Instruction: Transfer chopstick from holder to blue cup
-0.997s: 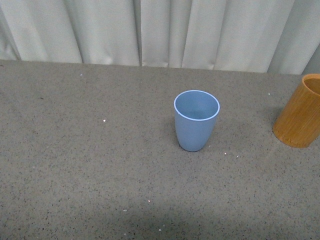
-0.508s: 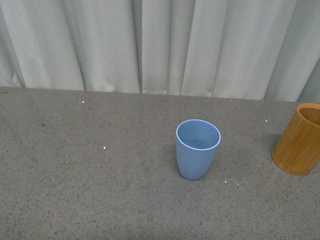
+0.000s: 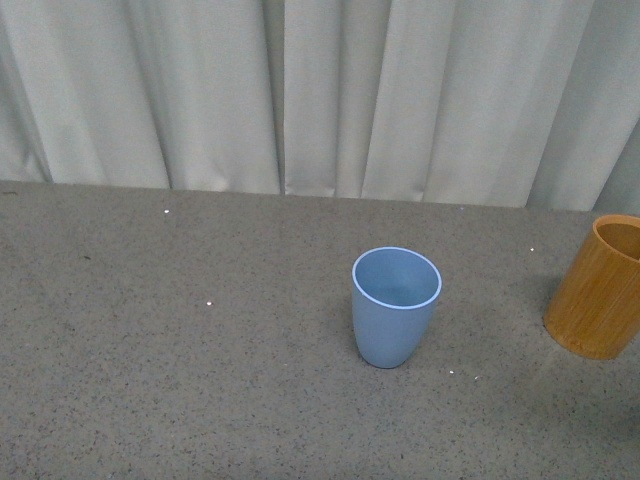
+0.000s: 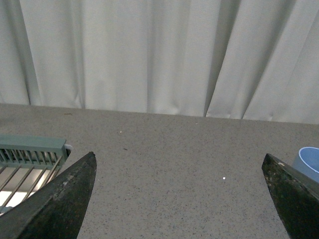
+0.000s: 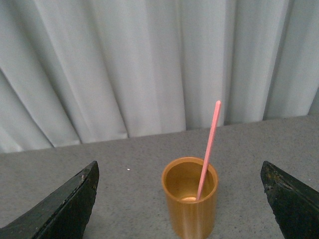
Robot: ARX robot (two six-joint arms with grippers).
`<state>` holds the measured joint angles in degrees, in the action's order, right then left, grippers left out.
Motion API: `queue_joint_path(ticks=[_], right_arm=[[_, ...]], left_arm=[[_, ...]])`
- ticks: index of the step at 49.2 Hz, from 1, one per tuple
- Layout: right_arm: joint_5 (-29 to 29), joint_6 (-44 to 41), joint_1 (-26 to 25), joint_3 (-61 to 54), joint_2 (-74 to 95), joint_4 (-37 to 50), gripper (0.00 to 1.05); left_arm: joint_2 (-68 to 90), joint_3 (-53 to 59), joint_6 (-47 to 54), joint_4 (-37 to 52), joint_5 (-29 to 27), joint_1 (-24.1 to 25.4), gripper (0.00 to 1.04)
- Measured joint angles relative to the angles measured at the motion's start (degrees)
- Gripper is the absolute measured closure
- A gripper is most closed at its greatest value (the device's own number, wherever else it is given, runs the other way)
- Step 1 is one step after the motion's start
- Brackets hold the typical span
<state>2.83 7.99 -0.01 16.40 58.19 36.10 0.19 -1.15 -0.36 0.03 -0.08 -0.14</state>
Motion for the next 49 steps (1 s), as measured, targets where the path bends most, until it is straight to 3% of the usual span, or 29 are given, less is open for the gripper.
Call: queue_joint_path(ticks=[21,31,49], right_arm=[[0.17,1.57,-5.88,19.45,30.93,-1.49,0.10],[3.80,4.37,-7.63,24.13,36.83,-1.77,0.10],[5.07,6.23,-7.85,30.45,44.33,-3.39,0.10]], left_arm=[[0.00,0.00,0.00,0.00,-0.07,0.00,0.07],[0.00,0.00,0.00,0.00,-0.04,0.00,0.07],[0.00,0.00,0.00,0.00,-0.04,0.00,0.07]])
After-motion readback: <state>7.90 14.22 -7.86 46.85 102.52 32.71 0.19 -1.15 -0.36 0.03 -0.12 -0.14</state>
